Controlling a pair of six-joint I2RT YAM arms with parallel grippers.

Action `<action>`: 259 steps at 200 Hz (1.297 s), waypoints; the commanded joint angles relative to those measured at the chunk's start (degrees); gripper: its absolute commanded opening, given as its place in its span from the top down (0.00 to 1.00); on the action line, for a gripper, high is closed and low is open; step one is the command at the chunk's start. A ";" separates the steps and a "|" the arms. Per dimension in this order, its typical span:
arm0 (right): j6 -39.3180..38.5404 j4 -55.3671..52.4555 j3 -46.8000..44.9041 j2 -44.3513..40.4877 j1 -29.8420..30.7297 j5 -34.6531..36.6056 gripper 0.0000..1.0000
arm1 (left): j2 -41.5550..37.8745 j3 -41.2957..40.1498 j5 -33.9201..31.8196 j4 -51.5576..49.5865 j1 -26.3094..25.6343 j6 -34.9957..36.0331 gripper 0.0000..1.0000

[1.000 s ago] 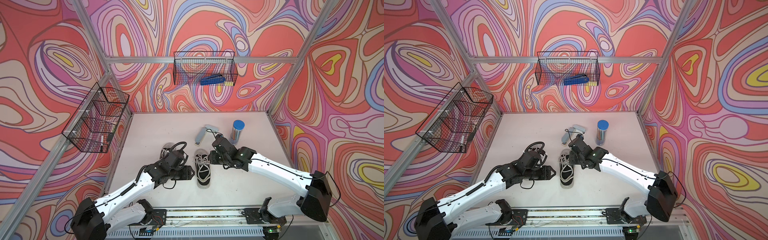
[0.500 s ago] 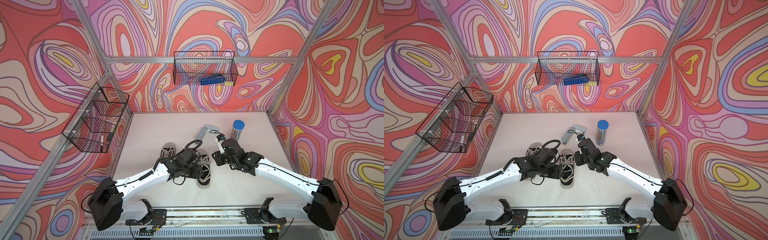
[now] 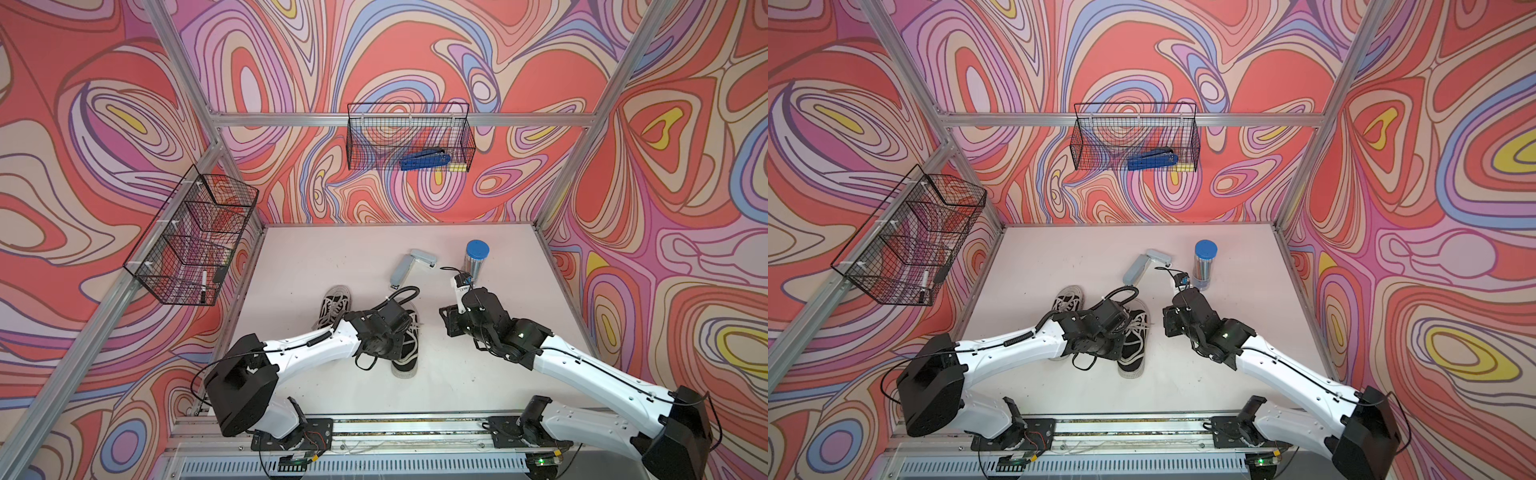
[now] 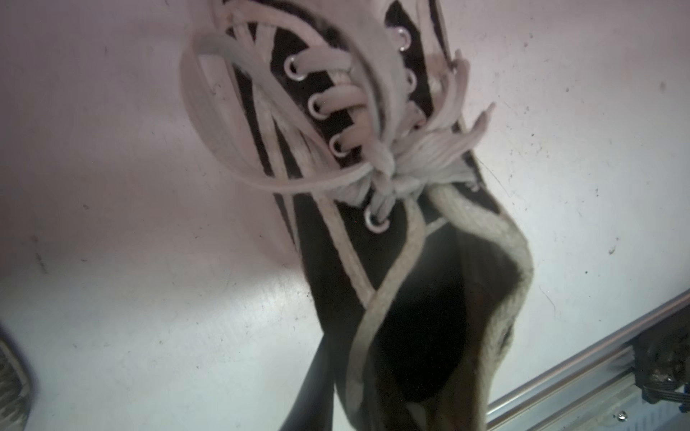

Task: Remove the insole from the shoe
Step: Adjust the shoe at the center of the board, then untie the shoelace on the shoe.

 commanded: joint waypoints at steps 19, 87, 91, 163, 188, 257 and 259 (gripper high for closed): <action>-2.18 0.62 -0.90 -0.81 -0.24 -0.16 0.73 | -0.97 2.51 -3.86 -2.62 0.31 12.12 1.00; -20.74 24.32 -14.47 -2.27 -0.19 -18.99 0.76 | 1.51 3.02 13.70 -2.29 10.52 29.90 1.00; -21.56 25.47 -15.24 -2.03 -0.22 -19.64 0.76 | 1.97 3.41 13.83 -2.74 10.74 30.53 1.00; -25.52 34.22 -15.63 9.79 -0.17 -25.39 0.76 | -2.74 3.20 13.73 -1.23 13.12 31.86 0.69; -25.82 37.01 -15.94 12.85 -0.20 -25.44 0.75 | -8.55 -0.16 12.06 1.38 13.14 27.58 0.60; -24.69 43.66 -14.36 22.38 -0.20 -23.37 0.75 | -19.65 -8.82 8.13 6.18 13.14 13.47 0.57; -24.64 43.82 -14.34 22.50 -0.23 -23.29 0.75 | -19.65 -8.84 8.17 6.14 13.14 13.37 0.57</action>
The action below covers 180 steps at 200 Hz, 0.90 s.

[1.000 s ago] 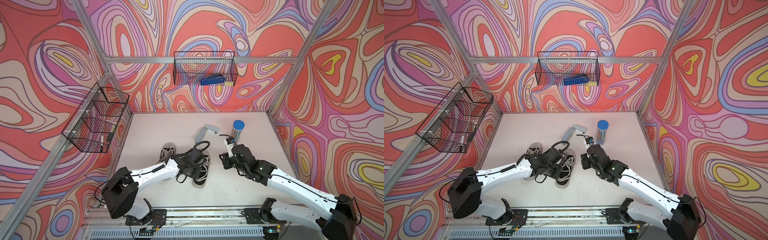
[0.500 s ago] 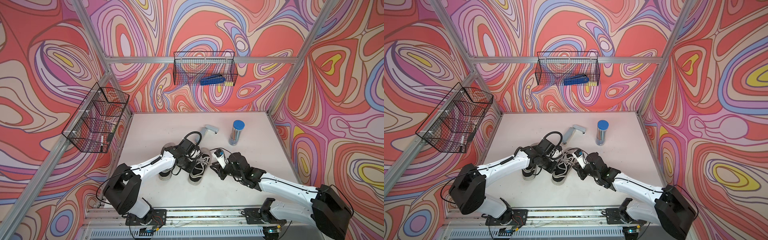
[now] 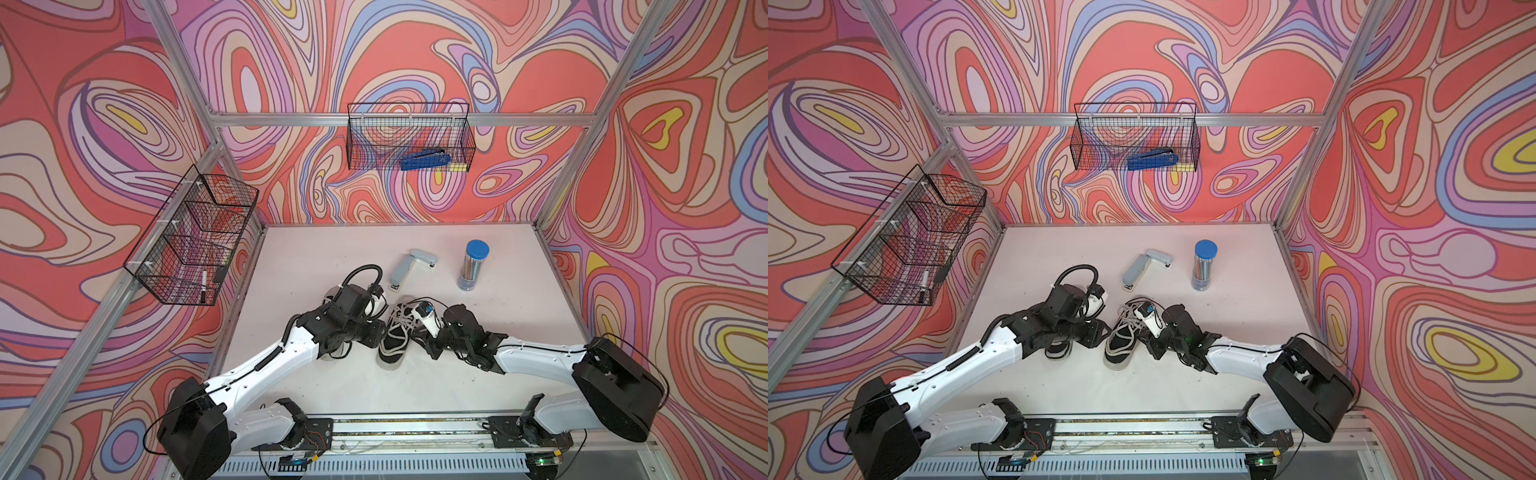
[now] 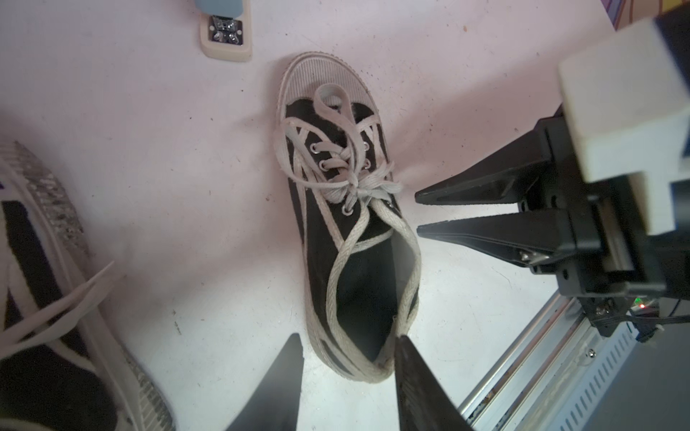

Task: Remove the insole from the shoe
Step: Untie the shoelace on the shoe.

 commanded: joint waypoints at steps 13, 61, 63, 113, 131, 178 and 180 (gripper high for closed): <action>0.07 5.03 1.28 2.57 -0.23 1.28 0.74 | -1.65 -1.87 -1.51 1.07 0.10 -5.69 0.58; -0.23 5.69 0.62 1.98 -0.21 4.26 0.69 | 0.83 -1.71 1.20 0.79 0.09 -5.64 0.51; -0.27 5.75 0.50 1.85 -0.21 4.33 0.69 | 0.98 -1.65 1.30 0.89 0.09 -5.66 0.51; -1.24 5.94 -1.71 -1.49 -0.25 3.98 0.68 | 3.04 -1.42 2.43 4.49 0.09 -6.47 0.49; -1.28 6.01 -2.00 -1.47 -0.25 4.43 0.66 | 3.90 -1.24 2.63 4.91 0.09 -6.64 0.49; -0.94 7.62 -1.14 1.34 -0.25 2.61 0.66 | 6.15 -0.95 2.93 5.25 0.09 -6.67 0.49; -0.93 7.72 -1.06 1.58 -0.29 2.49 0.66 | 6.24 -0.89 2.88 5.25 0.09 -6.66 0.49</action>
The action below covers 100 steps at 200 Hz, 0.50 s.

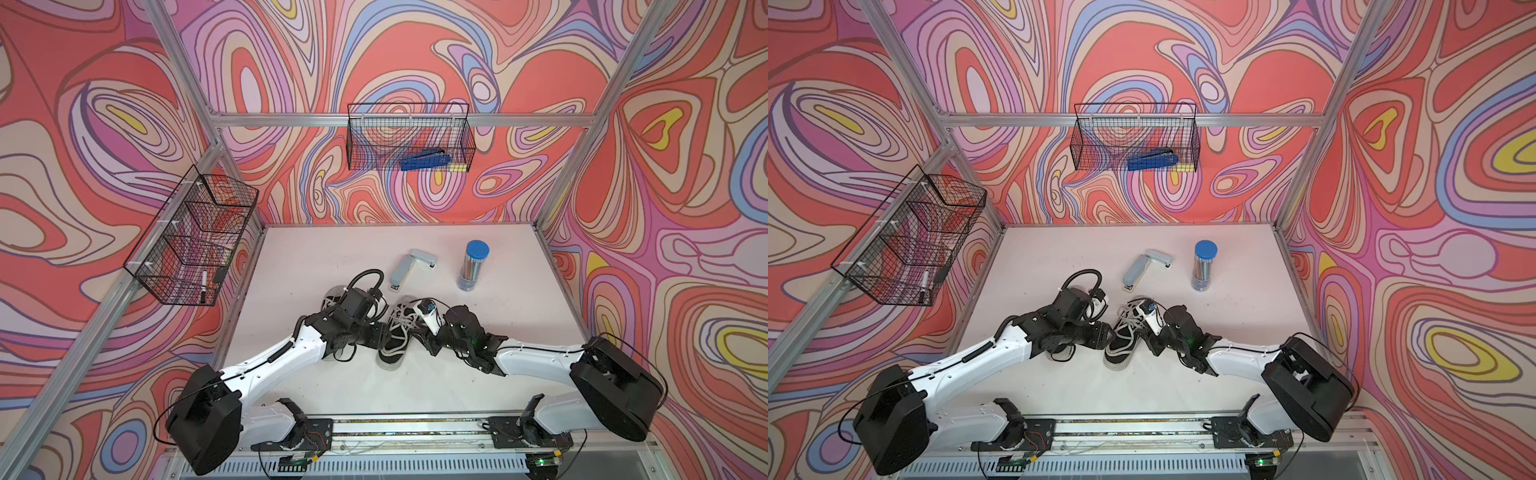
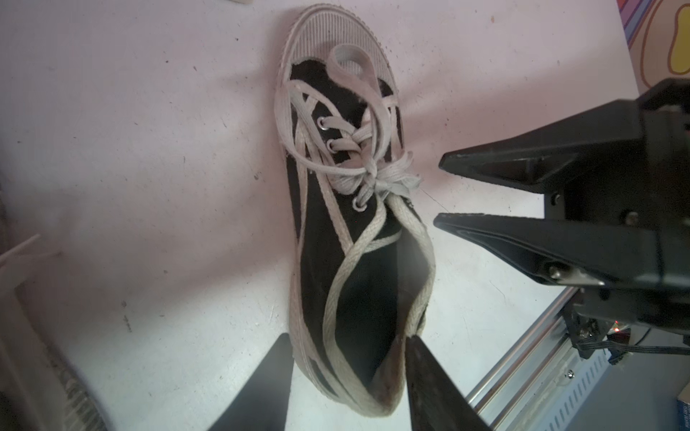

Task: Remove the insole from the shoe
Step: Untie the shoelace on the shoe.

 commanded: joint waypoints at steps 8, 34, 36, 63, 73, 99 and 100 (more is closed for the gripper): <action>0.03 2.20 0.67 3.17 -0.25 -1.65 0.66 | 1.35 0.89 0.67 1.21 0.09 -0.91 0.49; 0.36 3.77 1.26 5.33 -0.24 -1.71 0.70 | 2.10 1.08 1.50 1.27 0.13 -0.82 0.49; 0.36 3.84 1.35 5.44 -0.24 -1.76 0.70 | 2.11 1.08 1.55 1.34 0.10 -0.75 0.49; 0.51 4.79 1.65 6.53 -0.24 -1.69 0.71 | 3.01 1.60 1.66 0.65 0.09 0.39 0.49; 0.59 5.00 1.61 6.80 -0.29 -1.60 0.71 | 3.61 1.86 1.71 0.21 0.09 0.75 0.49; 0.74 5.36 1.66 6.32 -0.25 -1.25 0.67 | 4.77 2.05 1.79 -0.37 0.09 1.33 0.50; 0.77 5.40 1.63 6.33 -0.29 -1.21 0.67 | 4.80 2.05 1.79 -0.37 0.09 1.34 0.50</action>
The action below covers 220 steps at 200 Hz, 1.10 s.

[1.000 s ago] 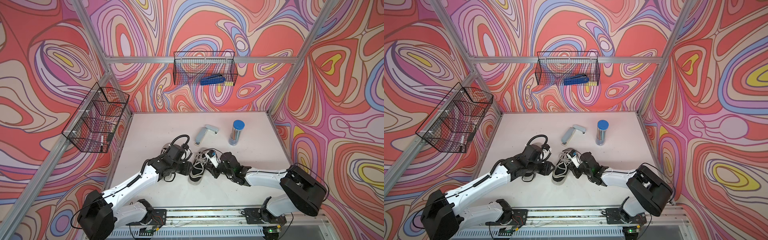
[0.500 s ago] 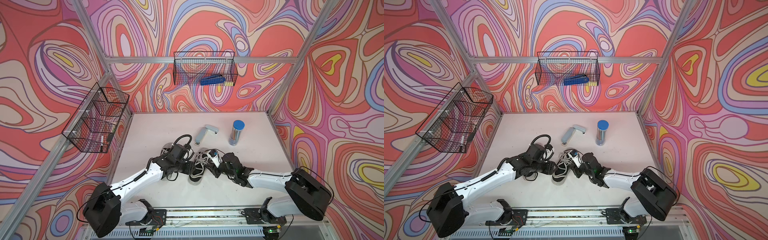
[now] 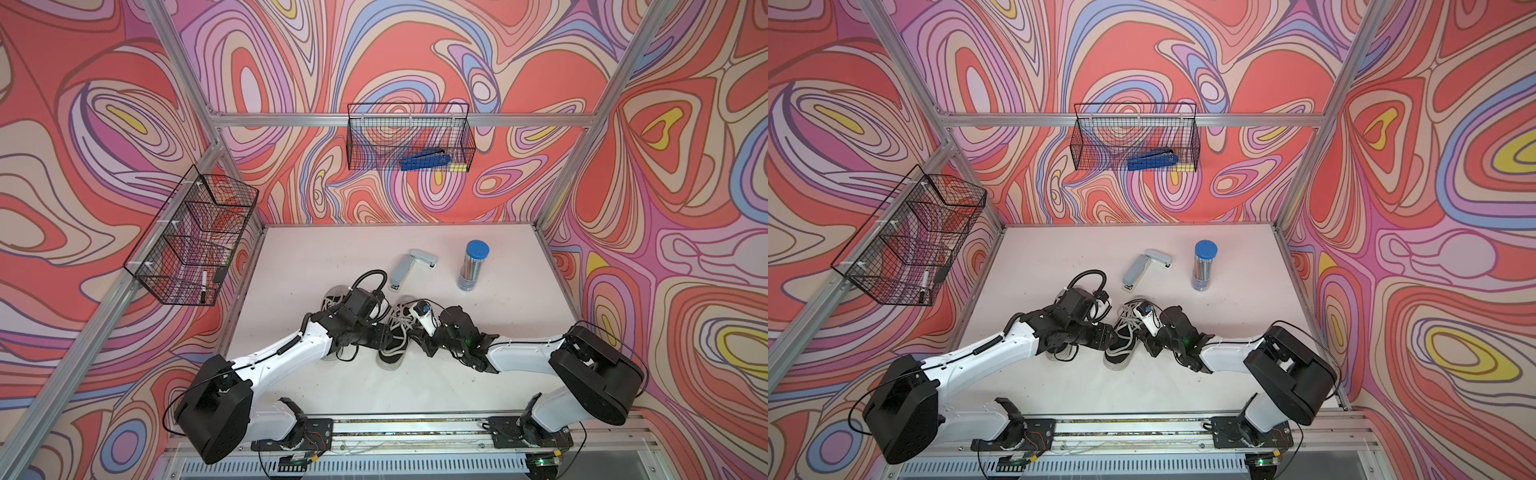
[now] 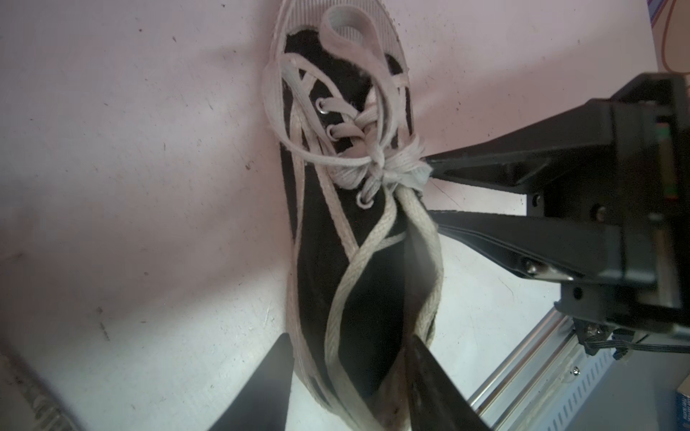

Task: Remove the insole from the shoe
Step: Untie the shoelace on the shoe.

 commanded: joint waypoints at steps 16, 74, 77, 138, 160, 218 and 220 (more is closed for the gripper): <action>0.05 1.54 1.31 -0.05 -0.24 0.04 0.69 | 1.66 1.41 0.73 -0.72 0.09 0.91 0.51; -0.36 1.51 1.80 1.22 -0.24 -0.03 0.87 | 3.36 1.84 2.06 -0.81 0.08 0.80 0.64; -0.40 1.51 1.77 1.01 -0.24 0.04 0.88 | 3.36 1.82 2.07 -0.85 0.09 0.82 0.66; 0.95 -4.54 2.55 -7.67 -0.24 0.21 1.00 | 4.90 2.41 2.26 -1.89 0.08 -1.54 1.00; 3.08 -7.49 2.38 -12.49 -0.25 1.30 1.00 | 3.77 1.84 0.98 -1.37 0.09 -2.67 1.00; 10.47 -21.40 7.18 -25.22 -0.25 8.02 1.00 | 2.93 0.60 -1.67 -0.38 0.09 -6.37 1.00; 10.77 -21.84 7.54 -25.48 -0.27 8.18 1.00 | 2.86 0.54 -1.70 -0.33 0.09 -6.44 1.00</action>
